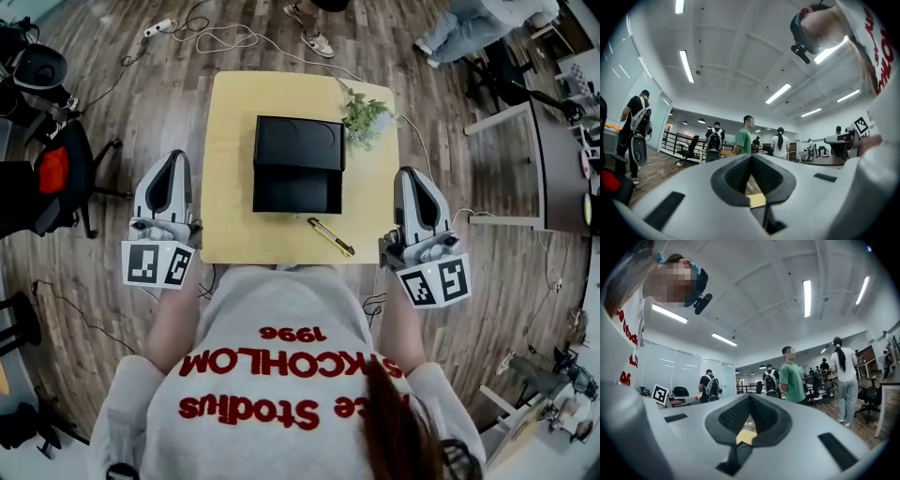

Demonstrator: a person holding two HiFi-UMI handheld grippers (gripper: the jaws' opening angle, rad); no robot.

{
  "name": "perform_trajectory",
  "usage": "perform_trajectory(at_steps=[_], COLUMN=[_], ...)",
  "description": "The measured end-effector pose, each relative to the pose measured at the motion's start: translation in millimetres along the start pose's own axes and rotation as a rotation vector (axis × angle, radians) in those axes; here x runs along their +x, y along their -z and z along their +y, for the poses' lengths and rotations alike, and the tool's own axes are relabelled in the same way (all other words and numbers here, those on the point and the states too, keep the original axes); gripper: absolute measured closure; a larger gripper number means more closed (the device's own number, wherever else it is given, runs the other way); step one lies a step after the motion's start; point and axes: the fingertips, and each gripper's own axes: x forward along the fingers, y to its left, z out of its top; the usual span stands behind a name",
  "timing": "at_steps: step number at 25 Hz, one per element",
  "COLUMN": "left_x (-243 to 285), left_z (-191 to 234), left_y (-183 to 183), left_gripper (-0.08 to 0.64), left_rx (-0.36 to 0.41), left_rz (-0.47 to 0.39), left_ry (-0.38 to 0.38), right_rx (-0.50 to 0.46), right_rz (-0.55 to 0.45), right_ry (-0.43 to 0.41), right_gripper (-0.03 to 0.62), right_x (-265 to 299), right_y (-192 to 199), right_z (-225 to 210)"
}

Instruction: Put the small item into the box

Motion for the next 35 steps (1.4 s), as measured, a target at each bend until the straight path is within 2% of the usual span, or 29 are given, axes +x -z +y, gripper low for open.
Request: perform_trajectory(at_steps=[5, 9, 18, 20, 23, 26, 30, 35], left_x=[12.3, 14.1, 29.5, 35.4, 36.8, 37.8, 34.9, 26.8], left_z=[-11.7, -19.9, -24.2, -28.0, -34.0, -36.7, -39.3, -38.7], left_y=[5.0, 13.1, 25.9, 31.3, 38.0, 47.5, 64.1, 83.8], left_gripper=[0.554, 0.554, 0.554, 0.554, 0.554, 0.554, 0.554, 0.554], left_rx=[0.005, 0.007, 0.003, 0.001, 0.001, -0.010, -0.038, -0.055], left_rz=[0.002, 0.017, 0.045, 0.063, 0.093, 0.116, 0.140, 0.183], left_ry=[-0.068, -0.087, -0.040, -0.006, 0.048, 0.070, 0.081, 0.088], right_rx=[-0.005, -0.001, -0.006, -0.005, 0.034, 0.027, 0.013, 0.021], right_rz=[0.023, 0.037, 0.093, 0.140, 0.217, 0.304, 0.499, 0.735], right_ry=[-0.080, -0.122, -0.120, -0.114, -0.118, -0.124, -0.155, -0.165], right_gripper=[0.586, 0.586, 0.583, 0.577, 0.514, 0.494, 0.421, 0.401], right_x=[18.5, 28.9, 35.5, 34.1, 31.5, 26.7, 9.3, -35.5], right_y=[5.1, 11.5, 31.2, 47.1, 76.8, 108.2, 168.6, 241.2], right_z=[-23.8, -30.2, -25.5, -23.2, -12.6, -3.2, 5.9, 20.4])
